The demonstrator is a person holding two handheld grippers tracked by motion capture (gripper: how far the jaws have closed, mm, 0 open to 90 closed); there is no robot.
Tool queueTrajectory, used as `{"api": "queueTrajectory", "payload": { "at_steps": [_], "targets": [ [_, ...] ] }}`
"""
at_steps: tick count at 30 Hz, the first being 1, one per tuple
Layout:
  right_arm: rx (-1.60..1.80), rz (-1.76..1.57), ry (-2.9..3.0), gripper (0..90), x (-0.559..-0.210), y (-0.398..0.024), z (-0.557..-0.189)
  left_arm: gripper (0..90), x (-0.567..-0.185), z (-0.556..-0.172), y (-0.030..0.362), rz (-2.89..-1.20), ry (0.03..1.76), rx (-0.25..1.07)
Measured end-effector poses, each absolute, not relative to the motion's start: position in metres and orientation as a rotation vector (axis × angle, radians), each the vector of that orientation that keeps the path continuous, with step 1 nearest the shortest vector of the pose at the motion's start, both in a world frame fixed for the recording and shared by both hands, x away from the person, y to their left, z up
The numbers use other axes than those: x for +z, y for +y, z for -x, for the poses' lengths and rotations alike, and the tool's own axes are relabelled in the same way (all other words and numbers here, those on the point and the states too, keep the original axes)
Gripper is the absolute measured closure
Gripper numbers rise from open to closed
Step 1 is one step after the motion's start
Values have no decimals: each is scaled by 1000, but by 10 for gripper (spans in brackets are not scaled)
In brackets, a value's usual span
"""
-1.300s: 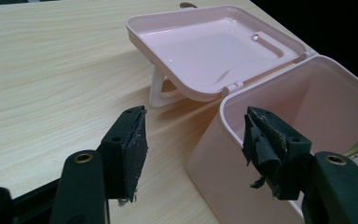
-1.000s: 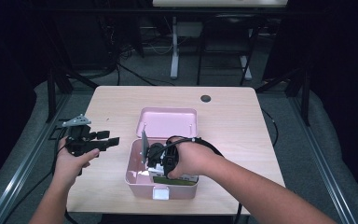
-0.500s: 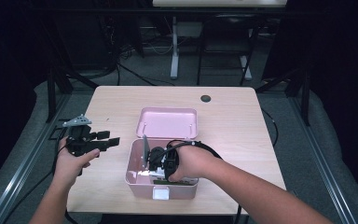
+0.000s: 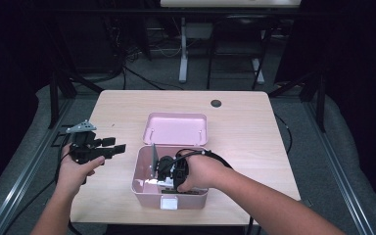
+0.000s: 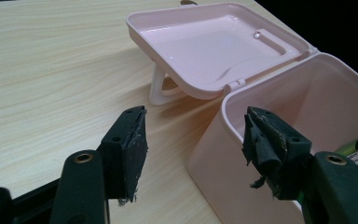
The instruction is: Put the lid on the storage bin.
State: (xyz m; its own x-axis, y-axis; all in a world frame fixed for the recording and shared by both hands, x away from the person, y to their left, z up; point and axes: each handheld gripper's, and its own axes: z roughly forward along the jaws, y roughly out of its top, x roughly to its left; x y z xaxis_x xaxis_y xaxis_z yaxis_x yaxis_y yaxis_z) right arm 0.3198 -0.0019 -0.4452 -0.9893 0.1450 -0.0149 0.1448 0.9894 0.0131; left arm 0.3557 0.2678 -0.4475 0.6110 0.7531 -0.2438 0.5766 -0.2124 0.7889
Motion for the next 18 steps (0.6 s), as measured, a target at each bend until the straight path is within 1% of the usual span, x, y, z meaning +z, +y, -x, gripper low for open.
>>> {"api": "queueTrajectory", "payload": {
  "at_steps": [18],
  "targets": [
    [39, -242, 3131, 614, -457, -3, -323, 393, -449, -356, 267, -1907, 1063, 237]
  ]
}}
